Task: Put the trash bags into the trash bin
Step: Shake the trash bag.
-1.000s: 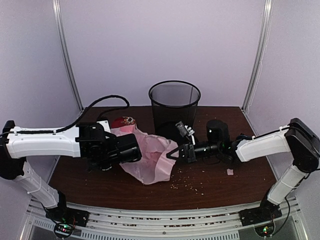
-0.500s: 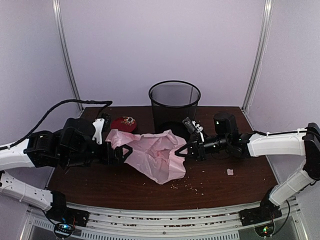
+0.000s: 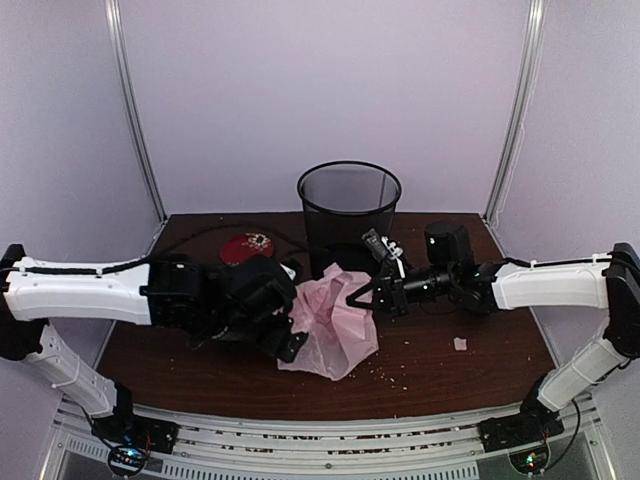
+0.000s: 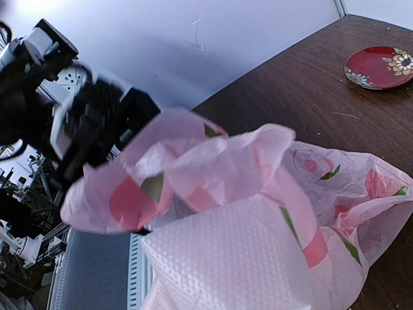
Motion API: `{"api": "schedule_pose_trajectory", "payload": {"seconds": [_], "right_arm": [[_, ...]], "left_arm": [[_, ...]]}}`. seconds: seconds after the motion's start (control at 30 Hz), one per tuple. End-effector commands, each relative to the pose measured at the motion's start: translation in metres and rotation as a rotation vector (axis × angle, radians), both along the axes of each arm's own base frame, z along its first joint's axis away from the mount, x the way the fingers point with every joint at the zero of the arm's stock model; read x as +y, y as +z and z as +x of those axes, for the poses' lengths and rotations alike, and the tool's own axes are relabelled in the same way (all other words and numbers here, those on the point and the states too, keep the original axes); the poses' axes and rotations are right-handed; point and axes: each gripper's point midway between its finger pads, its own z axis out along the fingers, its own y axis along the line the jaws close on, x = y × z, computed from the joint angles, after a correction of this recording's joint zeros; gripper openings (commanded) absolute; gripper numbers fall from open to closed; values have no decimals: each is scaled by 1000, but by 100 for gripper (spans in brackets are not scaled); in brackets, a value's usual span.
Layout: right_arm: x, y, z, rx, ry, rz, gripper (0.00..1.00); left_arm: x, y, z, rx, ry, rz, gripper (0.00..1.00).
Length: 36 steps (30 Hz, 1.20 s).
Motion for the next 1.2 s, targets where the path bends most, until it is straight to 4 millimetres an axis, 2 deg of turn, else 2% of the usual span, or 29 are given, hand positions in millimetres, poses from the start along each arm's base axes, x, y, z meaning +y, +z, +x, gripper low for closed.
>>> {"api": "schedule_pose_trajectory", "payload": {"seconds": [0.0,0.07,0.13,0.17,0.2,0.27,0.37,0.47,0.6,0.67,0.8,0.83,0.9,1.03,1.17], "right_arm": [[2,-1,13,-3,-42,-5,0],[2,-6,16,8,-50,-17,0],[3,-9,18,16,-49,-20,0],[3,-9,18,17,-46,-18,0],[4,-7,17,17,-38,-12,0],[4,-4,14,21,-21,2,0],[4,2,10,26,0,27,0],[3,5,8,34,3,44,0],[-3,1,19,38,-40,33,0],[-7,-1,26,49,-59,30,0],[-15,-2,37,64,-98,36,0],[-16,-1,39,64,-106,41,0],[-19,-2,44,53,-135,34,0],[-21,-2,47,33,-147,26,0],[-22,-1,46,19,-146,22,0]], "left_arm": [[-10,5,-18,-63,-144,90,98],[-3,18,-12,-133,-101,95,98],[21,13,0,-182,0,205,98],[45,7,8,-212,109,306,98],[62,-6,10,-218,148,432,98],[76,-29,10,-211,168,625,98],[70,-57,7,-228,114,791,98],[54,-59,8,-259,93,782,98],[11,-45,-14,-334,-109,691,98],[10,-33,-23,-348,-148,682,98],[40,-7,-19,-369,-74,710,98],[42,-4,-22,-356,-87,702,98],[35,1,-33,-313,-148,630,98],[8,-3,-67,-173,-387,485,93],[-8,31,-63,-234,-340,365,93]]}}
